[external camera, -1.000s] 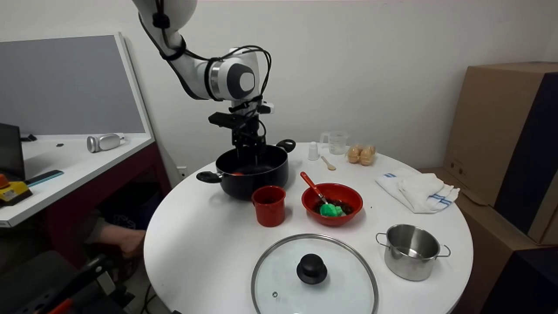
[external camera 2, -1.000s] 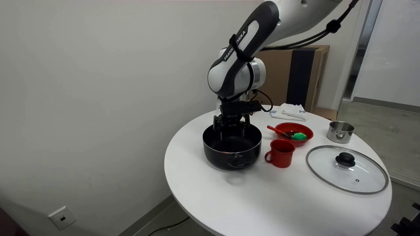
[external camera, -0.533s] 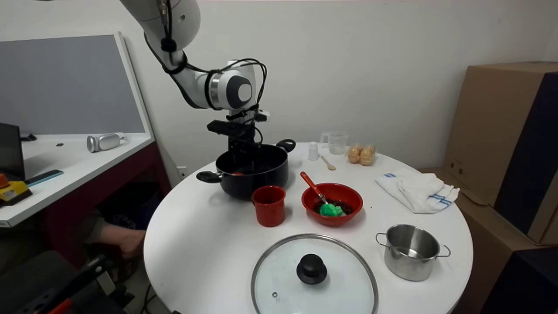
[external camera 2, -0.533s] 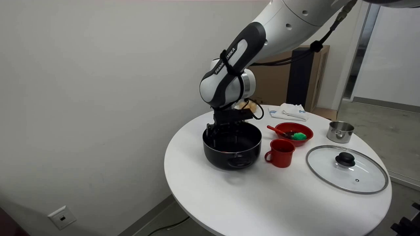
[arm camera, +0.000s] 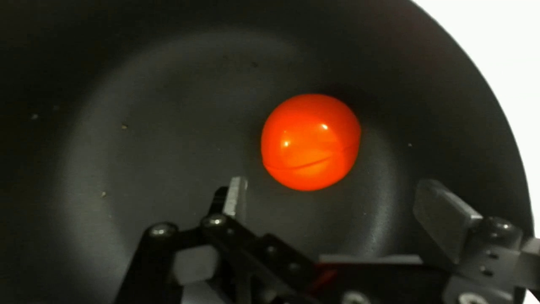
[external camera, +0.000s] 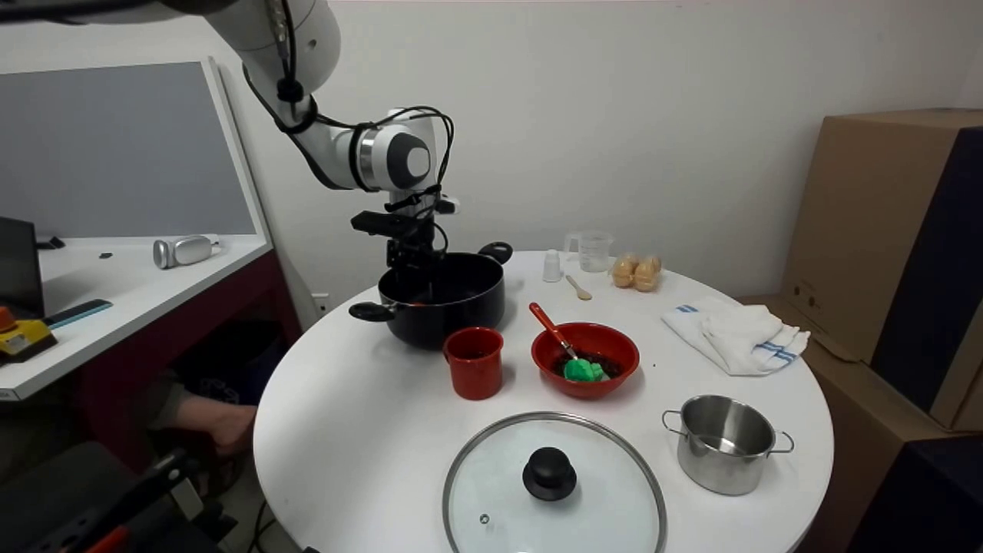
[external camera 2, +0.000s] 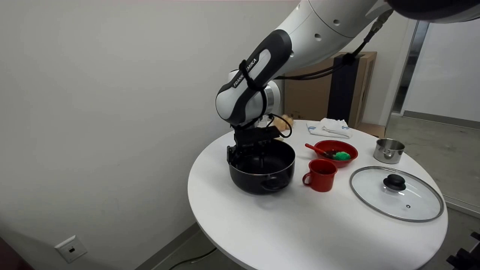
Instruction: Remove the lid from the black pot and set it on the table then pick up the orange and green objects from the pot and place them on the red plate
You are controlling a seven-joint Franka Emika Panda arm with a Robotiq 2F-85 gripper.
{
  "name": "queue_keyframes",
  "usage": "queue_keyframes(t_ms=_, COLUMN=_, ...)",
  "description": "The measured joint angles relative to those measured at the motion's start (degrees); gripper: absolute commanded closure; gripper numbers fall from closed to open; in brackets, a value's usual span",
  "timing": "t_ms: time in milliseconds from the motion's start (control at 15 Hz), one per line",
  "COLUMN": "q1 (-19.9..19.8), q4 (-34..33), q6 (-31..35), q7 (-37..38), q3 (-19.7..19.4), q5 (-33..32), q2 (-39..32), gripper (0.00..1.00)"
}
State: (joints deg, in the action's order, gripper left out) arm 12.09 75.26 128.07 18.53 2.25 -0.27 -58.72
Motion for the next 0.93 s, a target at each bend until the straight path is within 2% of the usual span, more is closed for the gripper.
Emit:
queue_keyframes(t_ms=400, q1=0.04, q4=-2.18, q6=-3.01, q7=0.09, q3=-0.13, q5=0.00, q2=-0.91, gripper=0.00)
queue_keyframes(t_ms=933, q1=-0.74, q4=-2.36, q6=-3.31, q7=0.29, q3=-0.82, q5=0.00, q2=-1.03, gripper=0.00)
